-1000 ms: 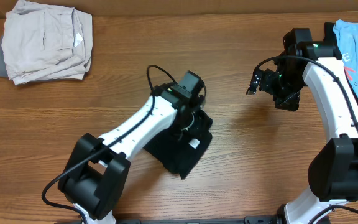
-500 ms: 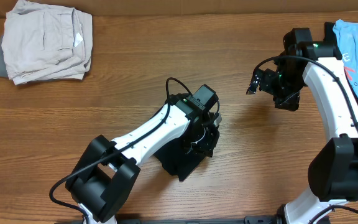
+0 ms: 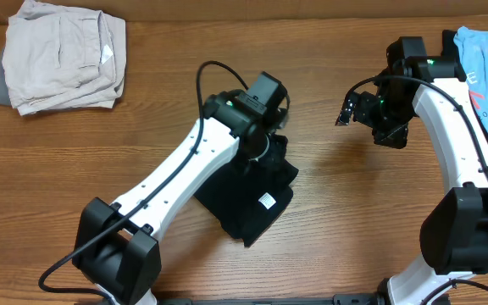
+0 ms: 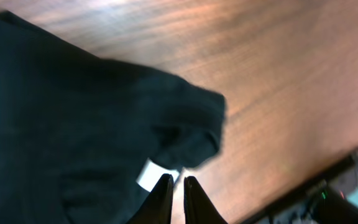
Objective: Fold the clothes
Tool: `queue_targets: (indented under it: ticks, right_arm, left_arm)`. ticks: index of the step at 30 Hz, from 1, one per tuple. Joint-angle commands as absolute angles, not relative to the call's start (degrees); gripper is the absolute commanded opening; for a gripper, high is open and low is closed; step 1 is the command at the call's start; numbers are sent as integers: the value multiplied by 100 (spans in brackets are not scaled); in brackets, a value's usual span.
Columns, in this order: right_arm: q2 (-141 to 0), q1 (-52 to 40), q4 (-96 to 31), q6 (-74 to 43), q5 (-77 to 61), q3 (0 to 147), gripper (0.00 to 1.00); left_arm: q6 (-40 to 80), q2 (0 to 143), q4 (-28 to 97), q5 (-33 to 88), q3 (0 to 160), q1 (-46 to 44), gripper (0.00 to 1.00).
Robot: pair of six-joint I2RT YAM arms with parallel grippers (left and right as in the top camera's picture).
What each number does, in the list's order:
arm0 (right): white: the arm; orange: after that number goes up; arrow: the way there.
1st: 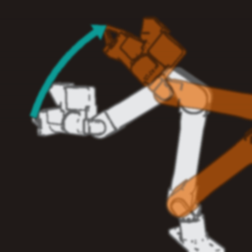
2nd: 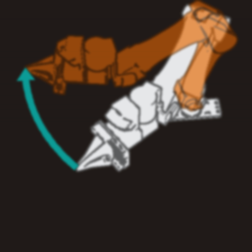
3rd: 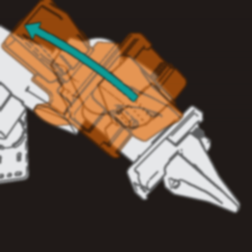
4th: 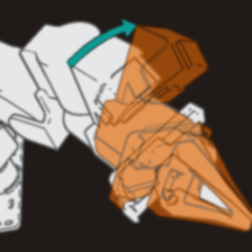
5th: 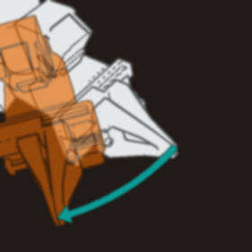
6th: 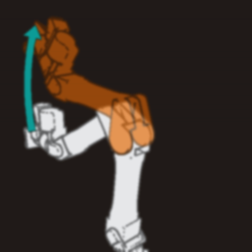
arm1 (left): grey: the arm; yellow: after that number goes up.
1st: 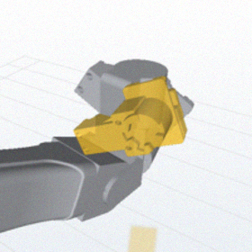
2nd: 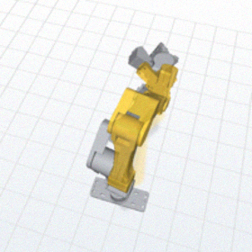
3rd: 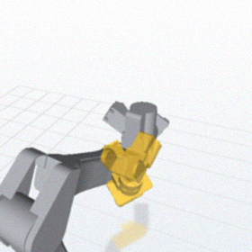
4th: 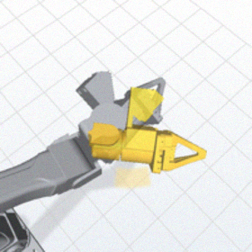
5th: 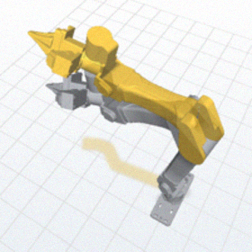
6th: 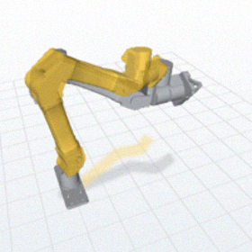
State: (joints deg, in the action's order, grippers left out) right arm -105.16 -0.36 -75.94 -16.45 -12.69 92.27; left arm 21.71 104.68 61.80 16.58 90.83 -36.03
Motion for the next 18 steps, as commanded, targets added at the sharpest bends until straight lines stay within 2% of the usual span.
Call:
queue_targets:
  ticks: [1, 6, 12, 18]
  right_arm:
    - [-10425, -25, -7555, -1605, -1291, 9306, 100]
    - [-10425, -25, -7559, -1608, -1291, 9306, 100]
    - [-10425, -25, -7559, -1608, -1291, 9306, 100]
    - [-10425, -25, -7553, -1605, -1291, 9306, 100]
  left_arm:
    - [2366, 10676, 5994, 1402, 8903, -3597, 9]
    - [2493, 11229, 5640, 1802, 8814, -3710, 6]
    - [2460, 12042, 5430, 2847, 8814, -3846, 4]
    - [2418, 12162, 5413, 2978, 8853, -3951, 4]
